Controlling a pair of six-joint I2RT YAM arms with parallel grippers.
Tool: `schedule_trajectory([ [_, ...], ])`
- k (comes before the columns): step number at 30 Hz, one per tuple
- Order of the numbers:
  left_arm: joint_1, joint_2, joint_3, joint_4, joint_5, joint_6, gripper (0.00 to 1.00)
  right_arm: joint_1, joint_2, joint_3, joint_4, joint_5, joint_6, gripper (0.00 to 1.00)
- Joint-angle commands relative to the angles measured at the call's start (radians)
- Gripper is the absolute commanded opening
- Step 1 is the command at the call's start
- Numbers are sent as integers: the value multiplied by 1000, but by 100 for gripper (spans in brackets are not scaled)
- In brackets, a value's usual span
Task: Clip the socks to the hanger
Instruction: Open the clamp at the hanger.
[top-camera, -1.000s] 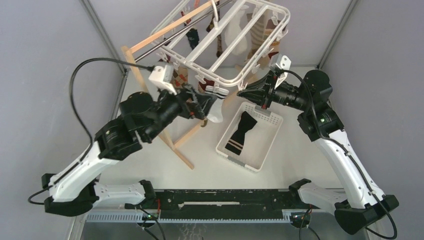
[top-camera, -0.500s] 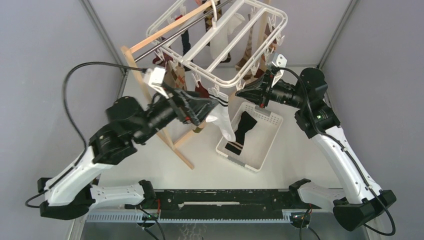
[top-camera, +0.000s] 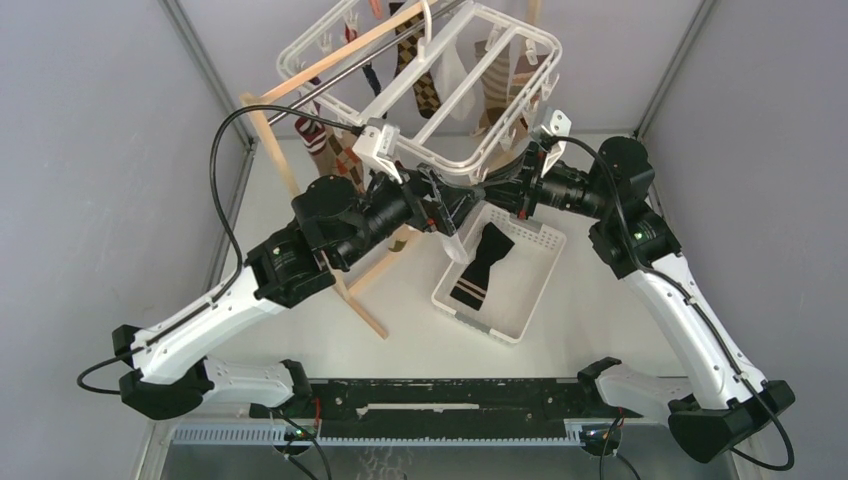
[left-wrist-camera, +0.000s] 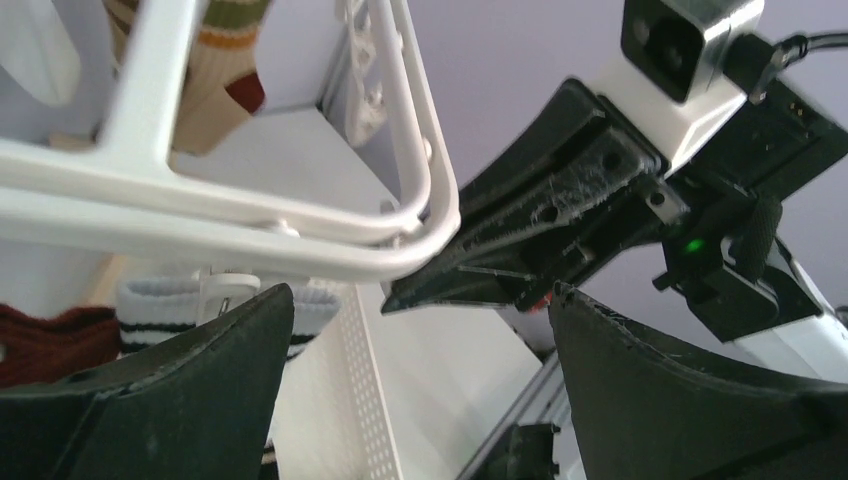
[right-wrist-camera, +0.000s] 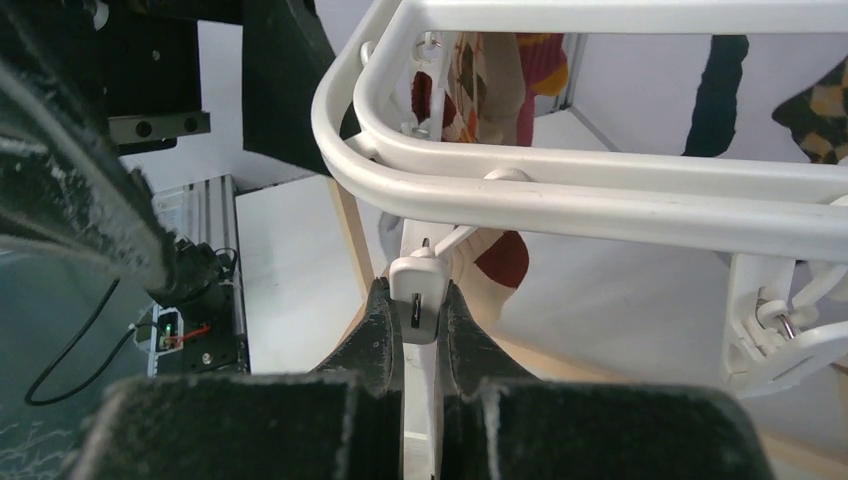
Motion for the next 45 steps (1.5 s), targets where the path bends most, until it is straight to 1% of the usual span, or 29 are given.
schedule_trajectory([
  [1, 1, -9, 31, 124, -93, 62, 100, 19, -25, 38, -22, -22, 5, 0],
  [13, 1, 61, 81, 172, -75, 97, 98, 51, -30, 38, -29, -23, 8, 0],
  [16, 1, 75, 90, 179, -75, 108, 92, 56, -30, 38, -29, -26, 9, 0],
  [20, 2, 89, 97, 195, -84, 119, 89, 61, -30, 38, -32, -22, 5, 0],
  [25, 1, 99, 81, 246, -110, 128, 82, 63, -29, 38, -36, -15, 2, 0],
  [28, 1, 116, 93, 245, -113, 135, 75, 65, -28, 38, -40, -15, 2, 0],
  [32, 1, 134, 106, 241, -114, 139, 72, 69, -28, 38, -49, -15, 2, 0],
  [35, 1, 136, 109, 241, -116, 144, 65, 74, -27, 38, -50, -15, 1, 0],
  [40, 1, 134, 98, 244, -121, 144, 50, 76, -28, 38, -54, -9, -16, 0],
  [43, 1, 136, 95, 244, -120, 148, 36, 77, -25, 38, -56, -9, -24, 0],
  [44, 1, 135, 93, 245, -121, 149, 30, 77, -25, 38, -55, -8, -24, 0],
  [45, 1, 134, 89, 249, -119, 149, 22, 79, -25, 39, -56, -7, -24, 0],
])
